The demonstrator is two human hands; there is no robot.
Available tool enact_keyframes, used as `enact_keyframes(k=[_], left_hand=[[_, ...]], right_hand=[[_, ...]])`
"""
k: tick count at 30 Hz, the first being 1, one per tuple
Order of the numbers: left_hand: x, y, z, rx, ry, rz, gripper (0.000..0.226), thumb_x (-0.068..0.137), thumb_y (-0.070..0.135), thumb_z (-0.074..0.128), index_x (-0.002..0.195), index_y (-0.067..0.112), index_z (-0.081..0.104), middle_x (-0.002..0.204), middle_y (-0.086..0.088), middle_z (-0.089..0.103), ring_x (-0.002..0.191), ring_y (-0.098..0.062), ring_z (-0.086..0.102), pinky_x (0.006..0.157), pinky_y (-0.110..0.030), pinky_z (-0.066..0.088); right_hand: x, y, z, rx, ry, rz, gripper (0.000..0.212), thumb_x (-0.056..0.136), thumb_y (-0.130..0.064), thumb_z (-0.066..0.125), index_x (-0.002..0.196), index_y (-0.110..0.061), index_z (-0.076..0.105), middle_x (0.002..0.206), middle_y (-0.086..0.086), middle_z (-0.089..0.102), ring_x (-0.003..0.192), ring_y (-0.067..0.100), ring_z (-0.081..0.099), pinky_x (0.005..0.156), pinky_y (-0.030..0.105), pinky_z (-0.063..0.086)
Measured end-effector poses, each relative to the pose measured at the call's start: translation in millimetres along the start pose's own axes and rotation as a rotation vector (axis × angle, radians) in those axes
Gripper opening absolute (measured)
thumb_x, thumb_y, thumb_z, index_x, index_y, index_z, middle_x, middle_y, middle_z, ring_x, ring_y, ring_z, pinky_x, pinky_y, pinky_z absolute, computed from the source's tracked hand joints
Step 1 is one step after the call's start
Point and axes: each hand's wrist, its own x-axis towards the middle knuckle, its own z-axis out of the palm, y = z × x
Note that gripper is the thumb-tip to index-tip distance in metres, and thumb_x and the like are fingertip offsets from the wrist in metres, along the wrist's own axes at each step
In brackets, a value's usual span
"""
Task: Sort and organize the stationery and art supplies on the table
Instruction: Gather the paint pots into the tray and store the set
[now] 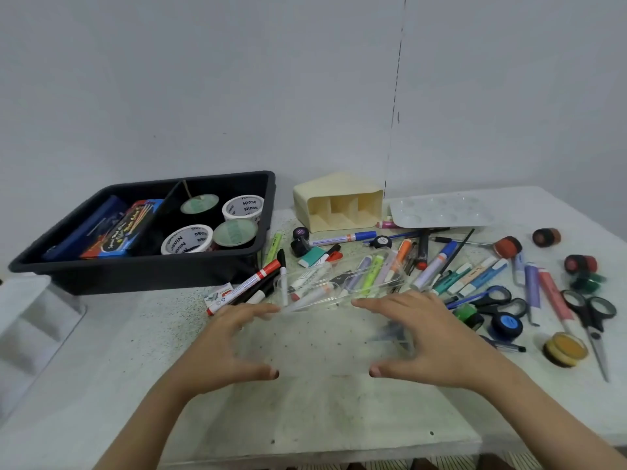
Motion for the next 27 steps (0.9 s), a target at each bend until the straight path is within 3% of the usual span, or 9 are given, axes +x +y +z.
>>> enact_keyframes(k=[10,16,21,24,27], left_hand=[[-38.7,-19.5,-7.8,-0.077,-0.012,-0.046,0.082,0.044,0.063,0.077,0.118,0.062,0.044,0.119,0.037,0.046,0.116,0.011,0.036,0.092,-0.016,0.033],[-48.0,-29.0,-3.2,-0.061,-0.012,-0.066,0.079,0.043,0.068,0.076,0.117,0.057,0.052,0.124,0.032,0.044,0.115,0.015,0.032,0.092,-0.017,0.032],[-50.6,-28.4,-2.6,0.009,-0.031,-0.030,0.080,0.047,0.072,0.070,0.121,0.055,0.045,0.131,0.028,0.040,0.123,0.001,0.029,0.101,-0.029,0.030],[-48.9,-23.5,-5.4,0.085,-0.068,-0.006,0.080,0.047,0.073,0.065,0.120,0.053,0.040,0.131,0.026,0.037,0.123,-0.001,0.025,0.104,-0.031,0.028],[-45.6,-17.0,-7.7,0.175,-0.081,0.022,0.087,0.044,0.077,0.058,0.124,0.049,0.036,0.128,0.022,0.033,0.117,0.000,0.019,0.102,-0.028,0.025]], right_hand=[[-6.3,-33.2,30.1,0.035,-0.012,-0.015,0.067,0.073,-0.074,0.055,0.134,-0.053,0.036,0.128,-0.030,0.043,0.117,-0.012,0.031,0.099,0.015,0.013],[-17.9,-41.6,47.3,0.021,-0.008,0.070,0.067,0.074,-0.075,0.047,0.136,-0.051,0.036,0.143,-0.024,0.035,0.132,-0.007,0.025,0.115,0.033,0.001],[-25.7,-51.1,53.7,-0.023,0.015,0.126,0.074,0.075,-0.074,0.040,0.142,-0.047,0.026,0.150,-0.025,0.019,0.135,-0.009,0.007,0.114,0.042,-0.018],[-29.5,-57.1,56.0,0.030,0.060,0.139,0.073,0.076,-0.074,0.038,0.142,-0.051,0.017,0.150,-0.025,0.019,0.137,-0.007,0.004,0.115,0.041,-0.017],[-35.6,-58.8,56.7,0.163,0.191,0.206,0.064,0.079,-0.074,0.035,0.139,-0.054,0.024,0.148,-0.023,0.025,0.140,-0.004,0.011,0.117,0.040,-0.006]])
